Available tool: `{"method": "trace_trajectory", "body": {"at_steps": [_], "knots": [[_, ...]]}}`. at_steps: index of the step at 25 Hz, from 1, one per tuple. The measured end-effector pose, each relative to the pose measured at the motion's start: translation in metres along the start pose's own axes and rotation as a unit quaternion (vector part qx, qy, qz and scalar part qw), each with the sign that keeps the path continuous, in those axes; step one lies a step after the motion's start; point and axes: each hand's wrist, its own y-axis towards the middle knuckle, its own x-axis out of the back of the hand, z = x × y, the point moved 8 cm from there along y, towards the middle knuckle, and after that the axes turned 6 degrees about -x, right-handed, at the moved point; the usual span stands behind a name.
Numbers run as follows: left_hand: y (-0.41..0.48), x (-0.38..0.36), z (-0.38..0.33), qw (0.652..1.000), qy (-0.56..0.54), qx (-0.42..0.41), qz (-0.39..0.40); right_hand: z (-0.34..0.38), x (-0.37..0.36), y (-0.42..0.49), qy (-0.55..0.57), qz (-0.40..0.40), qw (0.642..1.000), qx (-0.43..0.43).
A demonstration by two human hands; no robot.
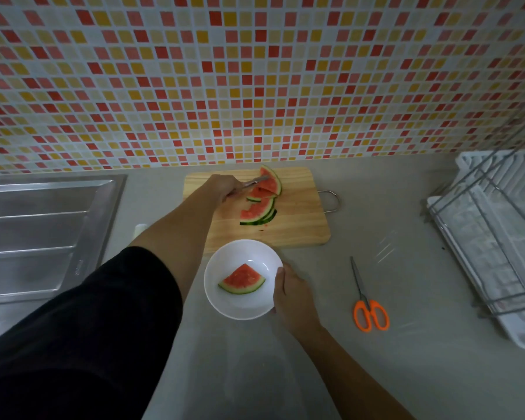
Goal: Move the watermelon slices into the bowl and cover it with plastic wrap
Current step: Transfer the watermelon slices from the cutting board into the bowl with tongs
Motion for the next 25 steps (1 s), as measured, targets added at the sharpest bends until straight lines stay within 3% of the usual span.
{"method": "trace_trajectory", "body": {"at_steps": [6,12,15,20,23,25], "knots": [[-0.038,0.051,-0.010,0.994,0.034,-0.090,0.049,-0.001,0.001,-0.001,0.008,-0.010,1.000,0.008],[-0.108,0.068,0.038,0.961,0.198,-0.151,0.121,0.001,0.000,0.001,0.017,-0.003,1.000,0.015],[-0.131,0.032,0.056,0.906,0.359,-0.184,0.131,-0.001,0.001,0.003,-0.001,-0.010,1.000,0.015],[-0.151,0.018,0.049,0.790,0.567,-0.230,0.044,0.000,-0.001,0.003,-0.016,-0.011,1.000,0.021],[-0.164,0.024,0.036,0.723,0.645,-0.247,0.008,0.001,0.000,0.003,-0.017,-0.017,0.999,0.033],[-0.172,0.033,0.025,0.713,0.649,-0.266,-0.015,0.001,0.000,0.002,-0.019,-0.019,0.999,0.040]]}}
